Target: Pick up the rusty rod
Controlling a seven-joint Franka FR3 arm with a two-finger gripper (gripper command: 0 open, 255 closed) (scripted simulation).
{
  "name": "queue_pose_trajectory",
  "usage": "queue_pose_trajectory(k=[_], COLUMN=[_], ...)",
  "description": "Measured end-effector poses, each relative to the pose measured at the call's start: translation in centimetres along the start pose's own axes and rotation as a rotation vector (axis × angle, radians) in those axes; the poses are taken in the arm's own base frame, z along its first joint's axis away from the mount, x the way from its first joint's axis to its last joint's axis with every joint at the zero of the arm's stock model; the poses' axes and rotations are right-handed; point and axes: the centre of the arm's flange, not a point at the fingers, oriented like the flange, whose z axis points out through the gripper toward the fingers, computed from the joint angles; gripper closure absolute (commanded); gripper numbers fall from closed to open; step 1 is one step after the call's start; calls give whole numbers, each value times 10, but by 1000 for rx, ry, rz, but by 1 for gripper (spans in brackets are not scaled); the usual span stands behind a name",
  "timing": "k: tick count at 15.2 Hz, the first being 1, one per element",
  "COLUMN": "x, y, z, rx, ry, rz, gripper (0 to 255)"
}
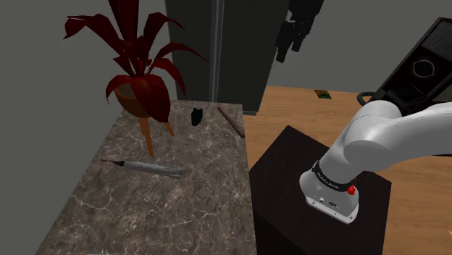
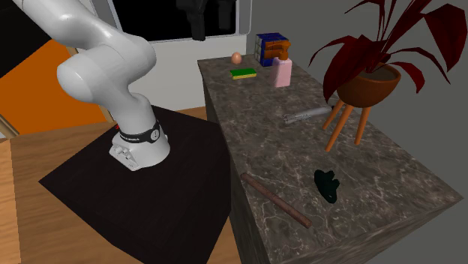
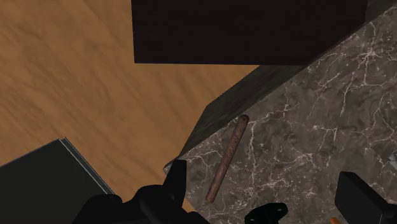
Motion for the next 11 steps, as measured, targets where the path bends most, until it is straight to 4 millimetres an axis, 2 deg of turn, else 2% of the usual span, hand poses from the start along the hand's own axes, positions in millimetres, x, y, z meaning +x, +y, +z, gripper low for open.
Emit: queue_pose_trajectory(k=[2, 6, 11], x=[3, 15, 39], y=[0, 0, -1], z=[6, 48, 108], rx=[0, 3, 6], ry=[1, 15, 36], rz=[5, 40, 91], gripper=[0, 0, 0])
